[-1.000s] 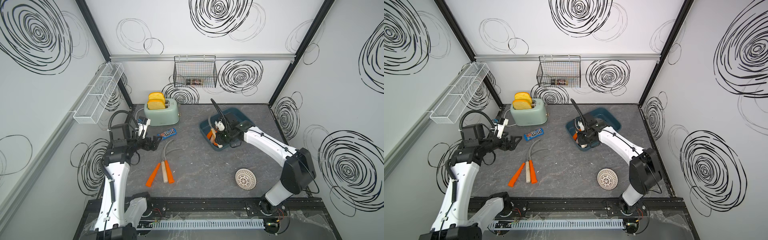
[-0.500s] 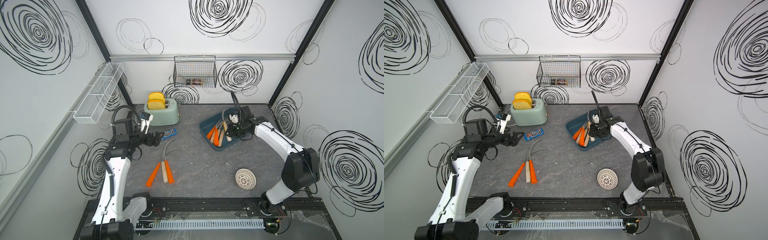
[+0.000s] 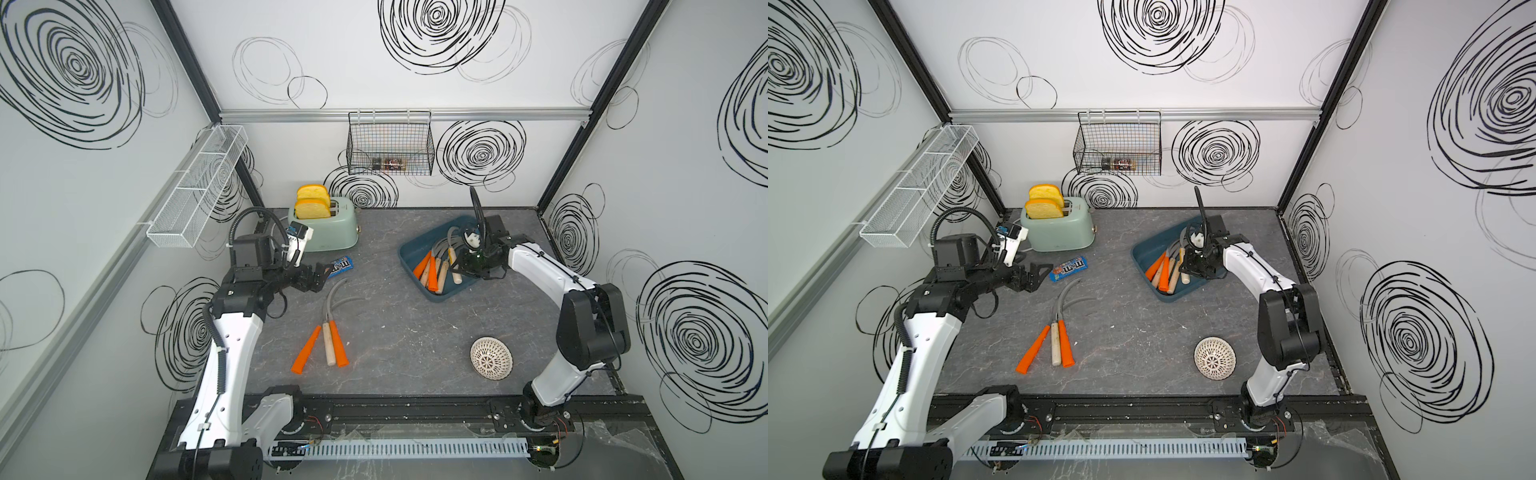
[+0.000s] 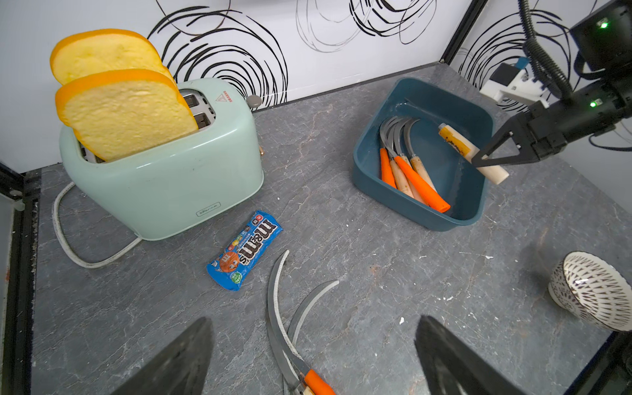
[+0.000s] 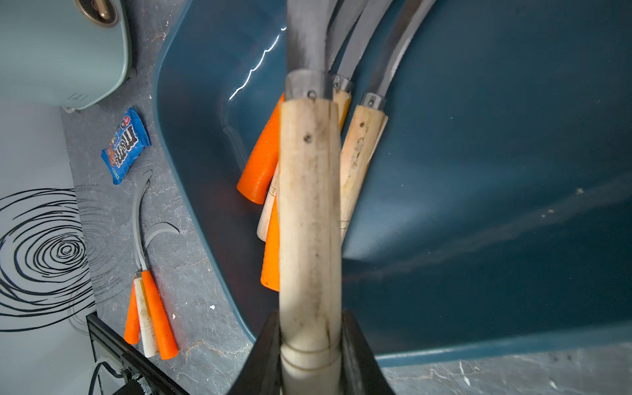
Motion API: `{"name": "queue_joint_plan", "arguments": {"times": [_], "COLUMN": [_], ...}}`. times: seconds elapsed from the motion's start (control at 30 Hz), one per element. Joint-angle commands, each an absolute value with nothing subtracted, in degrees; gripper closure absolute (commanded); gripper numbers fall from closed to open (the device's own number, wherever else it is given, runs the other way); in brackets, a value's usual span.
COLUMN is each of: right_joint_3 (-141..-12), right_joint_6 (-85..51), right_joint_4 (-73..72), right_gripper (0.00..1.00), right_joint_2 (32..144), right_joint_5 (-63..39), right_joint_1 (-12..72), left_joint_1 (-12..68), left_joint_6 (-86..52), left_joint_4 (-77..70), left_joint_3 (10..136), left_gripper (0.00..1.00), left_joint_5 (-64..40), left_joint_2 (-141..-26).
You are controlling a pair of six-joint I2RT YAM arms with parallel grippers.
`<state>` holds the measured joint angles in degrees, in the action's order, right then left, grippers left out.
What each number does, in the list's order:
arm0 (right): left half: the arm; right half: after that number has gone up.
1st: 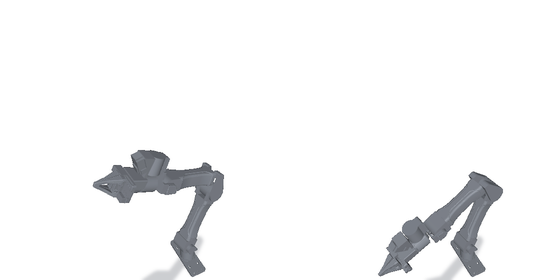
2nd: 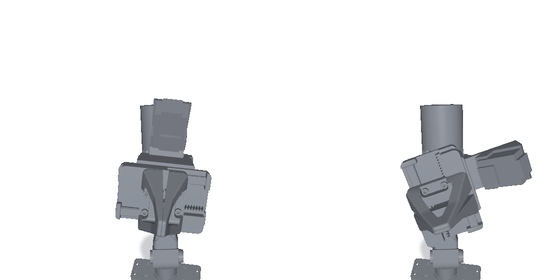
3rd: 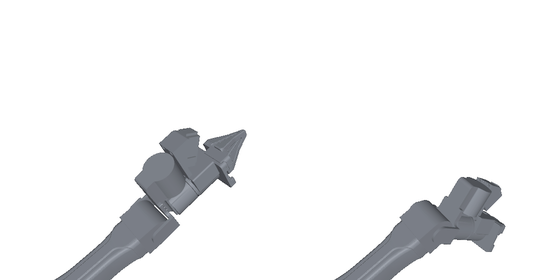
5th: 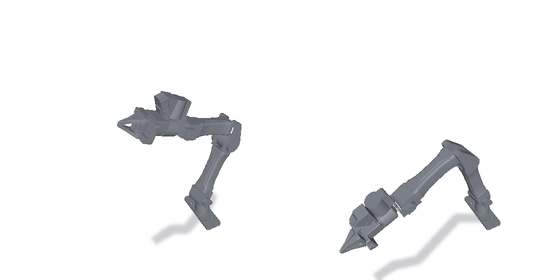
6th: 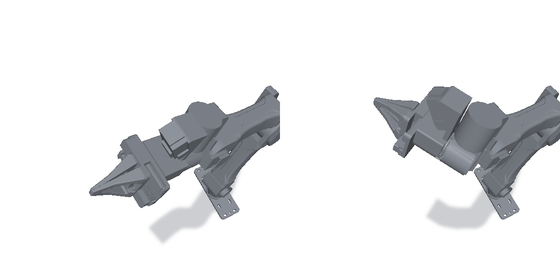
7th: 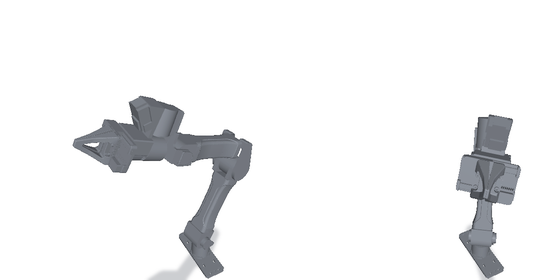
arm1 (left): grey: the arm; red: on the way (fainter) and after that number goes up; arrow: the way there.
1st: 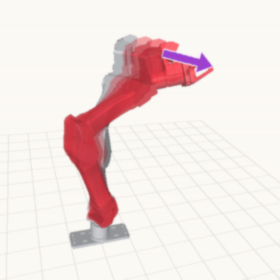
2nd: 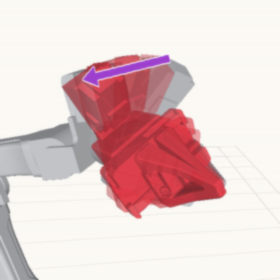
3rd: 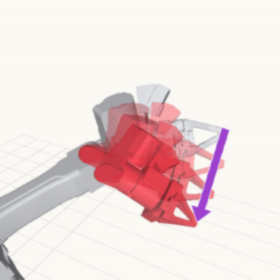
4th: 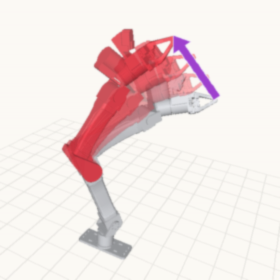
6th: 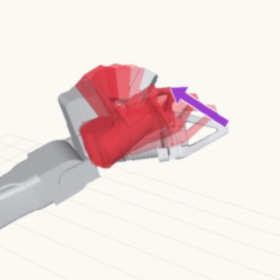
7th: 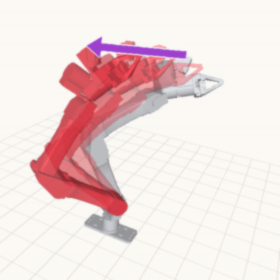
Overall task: Put small sickles into storage boxes
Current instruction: Place the sickle in the storage box.
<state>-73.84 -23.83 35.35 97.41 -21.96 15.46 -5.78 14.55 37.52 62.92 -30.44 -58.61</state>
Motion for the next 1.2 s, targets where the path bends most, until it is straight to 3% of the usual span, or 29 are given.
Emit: {"name": "queue_joint_plan", "arguments": {"times": [0.0, 1.17], "right_joint_3": [-73.0, -71.2], "right_joint_6": [-25.3, -34.1], "right_joint_4": [33.0, 26.8], "right_gripper": [1.0, 1.0], "right_joint_2": [97.7, 101.1], "right_joint_5": [-22.4, -20.4], "right_joint_1": [15.0, 15.3], "left_joint_1": [-5.0, -1.3], "left_joint_6": [14.9, 13.6], "left_joint_4": [36.8, 36.5], "left_joint_3": [63.8, 66.7], "left_gripper": [0.04, 0.04], "left_joint_5": [-30.1, -28.1], "left_joint_2": [-58.4, -58.7]}}
